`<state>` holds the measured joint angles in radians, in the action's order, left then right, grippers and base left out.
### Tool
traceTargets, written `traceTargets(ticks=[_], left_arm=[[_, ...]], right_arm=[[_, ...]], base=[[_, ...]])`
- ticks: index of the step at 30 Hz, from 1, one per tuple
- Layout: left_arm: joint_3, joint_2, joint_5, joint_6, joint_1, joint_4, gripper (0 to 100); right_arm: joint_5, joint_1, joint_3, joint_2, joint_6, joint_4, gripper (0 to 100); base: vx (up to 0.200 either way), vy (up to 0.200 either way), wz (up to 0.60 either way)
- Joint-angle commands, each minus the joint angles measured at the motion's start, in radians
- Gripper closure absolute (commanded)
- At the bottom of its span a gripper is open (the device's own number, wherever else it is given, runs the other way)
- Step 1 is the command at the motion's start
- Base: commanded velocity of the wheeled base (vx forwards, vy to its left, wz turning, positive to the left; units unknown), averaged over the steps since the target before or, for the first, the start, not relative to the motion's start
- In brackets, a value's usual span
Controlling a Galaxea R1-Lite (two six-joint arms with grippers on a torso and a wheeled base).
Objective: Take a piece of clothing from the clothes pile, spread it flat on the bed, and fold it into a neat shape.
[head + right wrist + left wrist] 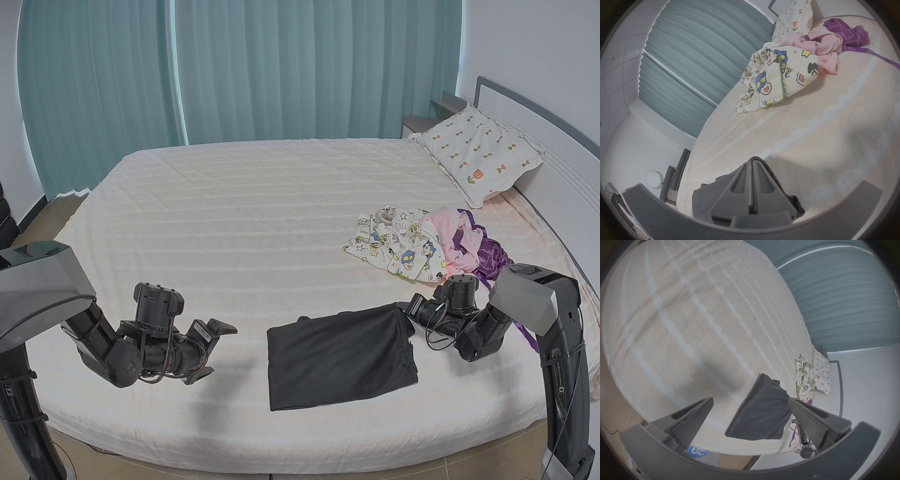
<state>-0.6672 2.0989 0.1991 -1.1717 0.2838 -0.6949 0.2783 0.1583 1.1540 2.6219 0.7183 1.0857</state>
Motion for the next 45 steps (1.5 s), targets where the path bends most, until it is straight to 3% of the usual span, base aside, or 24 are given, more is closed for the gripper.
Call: traceTargets(ticks=[1, 4, 5, 11, 18, 26, 30, 41, 45], left_arm=[[0.005, 0.006, -0.001, 0.000, 0.005, -0.002, 0], [0.005, 0.006, -0.001, 0.001, 0.006, -0.002, 0], [0.005, 0.006, -0.001, 0.000, 0.006, -0.002, 0], [0.005, 0.006, -0.001, 0.000, 0.006, -0.002, 0], [0.005, 0.006, 0.000, 0.000, 0.006, -0.002, 0], [0.005, 0.006, 0.000, 0.000, 0.006, -0.002, 0], [0.005, 0.006, 0.000, 0.001, 0.006, -0.002, 0], [0.005, 0.007, -0.001, 0.001, 0.012, -0.002, 0], [0.005, 0.007, -0.001, 0.001, 0.012, -0.002, 0]], right_arm=[[0.002, 0.000, 0.003, 0.003, 0.003, 0.002, 100], [0.005, 0.001, 0.003, 0.004, 0.003, 0.000, 100], [0.004, 0.001, 0.001, 0.004, 0.003, 0.000, 0], [-0.002, -0.013, -0.020, -0.036, 0.004, 0.017, 0], [0.027, -0.006, -0.261, -0.191, -0.007, 0.049, 0], [0.042, 0.041, -0.473, -0.235, -0.115, 0.052, 0], [0.082, 0.046, -0.501, -0.249, -0.132, 0.042, 0], [0.084, 0.063, -0.548, -0.241, -0.207, 0.025, 0], [0.084, 0.076, -0.553, -0.230, -0.283, -0.003, 0]], base=[[0.000, 0.000, 0.00], [0.000, 0.000, 0.00], [0.000, 0.000, 0.00], [0.000, 0.000, 0.00], [0.000, 0.000, 0.00], [0.000, 0.000, 0.00], [0.000, 0.000, 0.00], [0.000, 0.000, 0.00], [0.000, 0.000, 0.00]])
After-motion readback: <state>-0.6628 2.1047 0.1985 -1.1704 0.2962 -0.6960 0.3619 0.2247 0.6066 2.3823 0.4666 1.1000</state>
